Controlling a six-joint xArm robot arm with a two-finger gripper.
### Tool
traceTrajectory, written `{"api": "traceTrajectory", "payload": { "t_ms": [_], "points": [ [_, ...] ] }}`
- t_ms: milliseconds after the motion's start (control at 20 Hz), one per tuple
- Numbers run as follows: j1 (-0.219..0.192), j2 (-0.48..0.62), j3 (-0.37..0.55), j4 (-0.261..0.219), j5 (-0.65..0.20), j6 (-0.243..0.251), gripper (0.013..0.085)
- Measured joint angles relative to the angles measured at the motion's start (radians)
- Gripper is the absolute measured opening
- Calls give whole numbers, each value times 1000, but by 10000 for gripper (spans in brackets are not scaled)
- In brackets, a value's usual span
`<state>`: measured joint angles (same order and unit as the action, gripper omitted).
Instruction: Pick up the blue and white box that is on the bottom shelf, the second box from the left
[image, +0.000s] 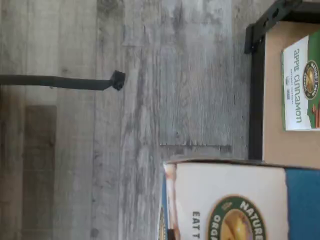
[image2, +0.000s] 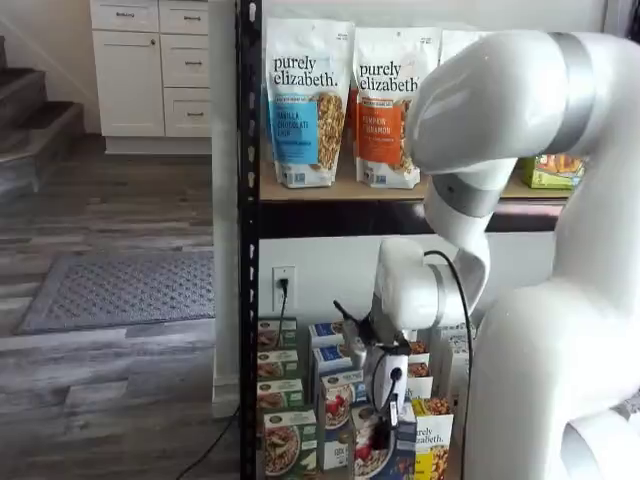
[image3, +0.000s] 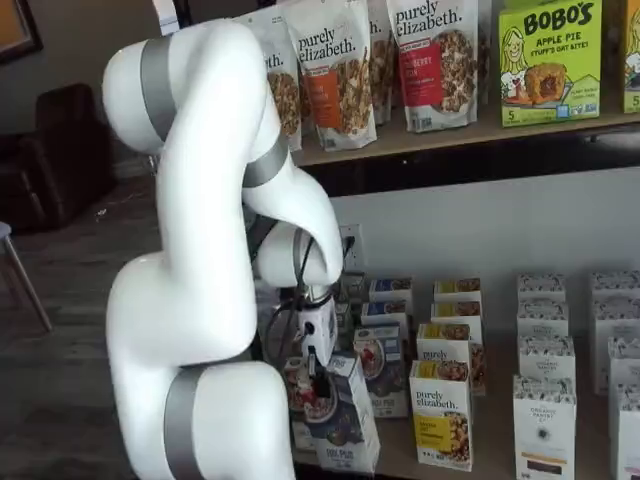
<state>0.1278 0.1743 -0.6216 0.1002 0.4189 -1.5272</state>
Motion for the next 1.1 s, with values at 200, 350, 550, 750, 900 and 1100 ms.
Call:
{"api": "traceTrajectory", "payload": {
  "t_ms": [200, 350, 550, 750, 900, 1100],
  "points": [
    [6, -90, 35, -16, 49, 23, 450],
    [13, -158, 50, -16, 112, 33, 450],
    [25, -247, 60, 18, 199, 23, 450],
    [36, -320, 64, 41, 269, 21, 450],
    [42, -367, 68, 53, 301, 23, 450],
    [50, -435, 61, 74, 374, 25, 450]
  ]
}}
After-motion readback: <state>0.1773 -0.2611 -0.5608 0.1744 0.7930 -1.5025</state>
